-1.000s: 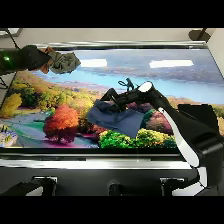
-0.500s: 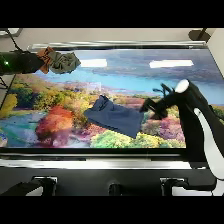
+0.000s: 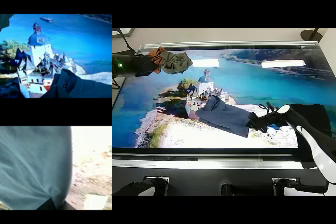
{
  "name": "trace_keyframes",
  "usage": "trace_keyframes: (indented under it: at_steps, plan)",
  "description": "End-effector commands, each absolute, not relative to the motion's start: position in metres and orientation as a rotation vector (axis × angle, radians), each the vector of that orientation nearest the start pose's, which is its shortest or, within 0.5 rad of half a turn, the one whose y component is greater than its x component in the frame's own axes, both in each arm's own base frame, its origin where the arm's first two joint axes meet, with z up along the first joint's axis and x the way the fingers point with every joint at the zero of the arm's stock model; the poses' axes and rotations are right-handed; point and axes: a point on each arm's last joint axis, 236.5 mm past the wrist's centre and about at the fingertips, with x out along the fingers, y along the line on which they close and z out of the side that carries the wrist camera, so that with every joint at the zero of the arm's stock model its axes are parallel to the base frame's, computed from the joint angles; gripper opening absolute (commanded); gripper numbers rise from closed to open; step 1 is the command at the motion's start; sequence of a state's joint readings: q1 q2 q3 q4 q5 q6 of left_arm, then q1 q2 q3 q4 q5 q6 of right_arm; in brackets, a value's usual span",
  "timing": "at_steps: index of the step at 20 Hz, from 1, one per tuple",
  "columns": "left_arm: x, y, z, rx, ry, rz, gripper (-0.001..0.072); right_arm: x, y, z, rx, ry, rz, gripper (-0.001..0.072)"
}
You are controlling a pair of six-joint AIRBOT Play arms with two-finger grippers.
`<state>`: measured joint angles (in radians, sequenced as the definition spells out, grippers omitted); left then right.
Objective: Fold the shirts.
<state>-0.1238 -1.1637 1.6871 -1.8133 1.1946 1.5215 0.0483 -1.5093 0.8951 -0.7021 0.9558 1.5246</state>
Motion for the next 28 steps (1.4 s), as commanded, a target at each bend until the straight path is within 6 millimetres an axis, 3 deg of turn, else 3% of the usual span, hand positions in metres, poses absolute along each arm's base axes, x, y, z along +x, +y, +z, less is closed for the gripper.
trace_keyframes:
  at_steps: [1,4,7,11,13,19,21,25,28]
  plan:
    - [0.416,-0.110,0.268,-0.167,0.708,-0.299,0.0027,0.392,0.169,-0.066,0.846,1.290,0.302,0.0035]
    - [0.417,-0.109,0.260,-0.166,0.725,-0.295,0.0027,0.426,0.136,0.016,0.807,1.152,0.373,0.0034]
    - [0.420,-0.109,0.255,-0.166,0.736,-0.293,0.0027,0.445,0.053,0.087,0.800,1.065,0.272,0.0034]
    - [0.421,-0.109,0.254,-0.138,0.734,-0.304,0.0027,0.436,-0.061,0.147,0.759,0.991,0.035,0.0034]
    - [0.421,-0.109,0.254,-0.137,0.734,-0.303,0.0027,0.423,-0.101,0.168,0.773,0.965,-0.063,0.0035]
    - [0.421,-0.109,0.254,-0.137,0.735,-0.303,0.0027,0.396,-0.179,0.219,0.871,0.811,-0.260,0.0035]
    - [0.421,-0.110,0.254,-0.129,0.733,-0.307,0.0028,0.385,-0.196,0.226,0.935,0.778,-0.321,0.0034]
    - [0.421,-0.109,0.254,-0.112,0.731,-0.313,0.0027,0.344,-0.201,0.224,0.962,0.846,-0.385,0.0034]
    - [0.421,-0.110,0.254,-0.113,0.730,-0.313,0.0027,0.302,-0.218,0.205,0.984,0.953,-0.537,0.0035]
